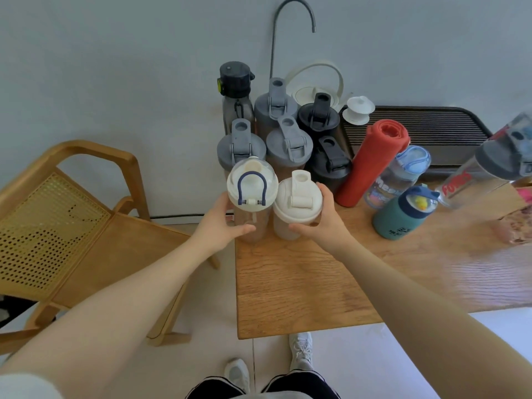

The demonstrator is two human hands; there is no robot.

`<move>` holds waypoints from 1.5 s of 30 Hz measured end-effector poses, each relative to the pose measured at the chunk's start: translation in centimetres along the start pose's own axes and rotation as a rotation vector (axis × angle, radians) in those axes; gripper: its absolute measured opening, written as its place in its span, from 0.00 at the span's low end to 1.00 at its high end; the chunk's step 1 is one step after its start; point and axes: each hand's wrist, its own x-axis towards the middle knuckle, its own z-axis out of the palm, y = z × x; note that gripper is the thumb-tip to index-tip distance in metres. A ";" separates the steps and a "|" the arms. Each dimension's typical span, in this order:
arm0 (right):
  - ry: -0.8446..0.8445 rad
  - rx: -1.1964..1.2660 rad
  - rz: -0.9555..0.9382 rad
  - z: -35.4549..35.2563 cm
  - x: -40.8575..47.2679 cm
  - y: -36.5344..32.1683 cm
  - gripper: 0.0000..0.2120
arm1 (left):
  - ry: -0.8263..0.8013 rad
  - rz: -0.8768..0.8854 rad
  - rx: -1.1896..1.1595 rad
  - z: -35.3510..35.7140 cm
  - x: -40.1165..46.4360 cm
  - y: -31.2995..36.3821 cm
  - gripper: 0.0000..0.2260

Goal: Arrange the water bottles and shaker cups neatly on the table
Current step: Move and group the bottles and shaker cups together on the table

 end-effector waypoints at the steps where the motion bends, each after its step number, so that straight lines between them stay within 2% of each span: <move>1: 0.003 0.003 0.005 0.1 -0.2 -0.1 0.48 | -0.001 -0.003 -0.002 0.0 -0.1 0.1 0.33; 6: 0.023 -0.045 0.070 0.1 -1.4 -0.1 0.53 | -0.008 -0.042 0.064 0.3 -0.9 0.5 0.34; 9: 0.061 -0.118 0.079 -0.4 -2.5 0.1 0.52 | -0.020 -0.101 0.145 0.8 -2.1 1.3 0.34; 13: 0.154 -0.215 0.070 -1.7 -4.3 0.5 0.43 | -0.194 -0.203 0.374 1.2 -3.5 1.6 0.19; 15: 0.269 -0.281 0.039 -2.7 -5.3 0.8 0.36 | -0.270 -0.222 0.414 1.6 -3.9 1.8 0.14; 18: 0.547 -0.333 -0.020 -5.0 -6.1 1.4 0.26 | -0.373 -0.127 0.373 3.3 -4.3 3.2 0.09; 20: 0.765 -0.233 -0.019 -7.1 -6.0 1.9 0.25 | -0.437 -0.010 0.315 4.9 -4.4 4.9 0.09; 22: 0.879 -0.013 0.072 -9.5 -5.4 2.1 0.31 | -0.472 0.085 0.268 6.8 -4.2 6.9 0.09; 25: 0.752 0.232 0.213 -12.9 -4.2 2.9 0.42 | -0.504 0.176 0.214 10.0 -3.1 9.7 0.13; 28: 0.546 0.140 0.251 -15.3 -3.1 4.6 0.47 | -0.491 0.216 0.198 13.3 -1.4 11.6 0.22; 32: 0.455 0.113 0.241 -17.6 -1.4 6.1 0.51 | -0.375 0.131 0.146 16.7 0.9 13.1 0.27; 34: 0.386 0.058 0.215 -18.5 -0.8 6.3 0.49 | -0.306 0.123 0.125 17.9 1.6 14.0 0.28; 37: 0.326 -0.091 0.151 -19.0 -0.8 6.8 0.33 | -0.163 0.173 0.131 18.9 2.6 15.7 0.27; 40: 0.204 -0.270 0.066 -19.2 -1.2 7.6 0.32 | 0.018 0.252 0.100 18.9 3.8 17.2 0.25; 42: 0.094 -0.350 0.015 -19.2 -1.2 7.8 0.34 | -0.010 0.243 0.142 18.9 4.0 17.3 0.28; 45: -0.067 -0.371 -0.110 -18.2 -0.6 7.6 0.35 | -0.195 0.188 0.264 19.7 2.8 16.4 0.37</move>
